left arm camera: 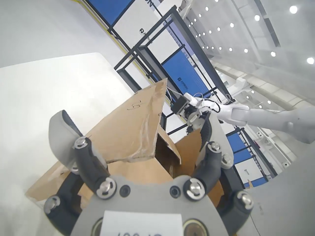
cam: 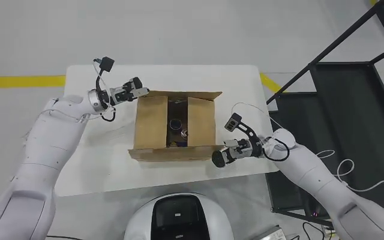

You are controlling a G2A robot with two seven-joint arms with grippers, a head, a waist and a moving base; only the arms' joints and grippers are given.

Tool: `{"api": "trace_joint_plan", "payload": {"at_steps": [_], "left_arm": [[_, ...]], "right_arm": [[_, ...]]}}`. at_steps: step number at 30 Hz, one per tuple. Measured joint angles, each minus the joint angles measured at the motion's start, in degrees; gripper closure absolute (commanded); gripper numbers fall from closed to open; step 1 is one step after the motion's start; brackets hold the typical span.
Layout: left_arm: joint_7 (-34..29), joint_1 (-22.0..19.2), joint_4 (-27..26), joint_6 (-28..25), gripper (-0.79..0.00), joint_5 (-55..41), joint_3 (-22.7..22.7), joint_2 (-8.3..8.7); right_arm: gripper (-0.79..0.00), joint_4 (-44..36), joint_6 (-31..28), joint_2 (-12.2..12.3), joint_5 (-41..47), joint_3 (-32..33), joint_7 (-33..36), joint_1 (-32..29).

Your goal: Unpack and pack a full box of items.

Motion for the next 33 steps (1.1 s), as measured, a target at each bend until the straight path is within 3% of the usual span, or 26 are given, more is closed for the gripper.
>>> {"api": "trace_joint_plan", "payload": {"at_steps": [7, 16, 24, 33], "left_arm": [[-1.12, 3.76, -7.56, 1.13, -0.785, -0.28, -0.23, 4.65], [-2.83, 5.62, -14.44, 2.82, -0.785, -0.6, 2.71, 8.73], [-3.78, 4.43, -15.68, 3.78, -0.785, 1.05, 7.98, 10.98], [-2.27, 2.55, -15.39, 2.28, -0.785, -0.3, 11.72, 12.49]], "right_arm": [[-0.785, -0.88, -2.95, -0.13, -8.81, 2.46, -9.05, 0.24], [-0.785, -2.53, -5.01, -0.78, -15.8, 4.09, -16.3, 0.32], [-0.785, -3.08, -6.4, -0.81, -19.96, 6.89, -18.48, 0.63], [-0.785, 0.2, -3.16, -2.73, -24.26, 5.21, -21.27, 5.56]]}}
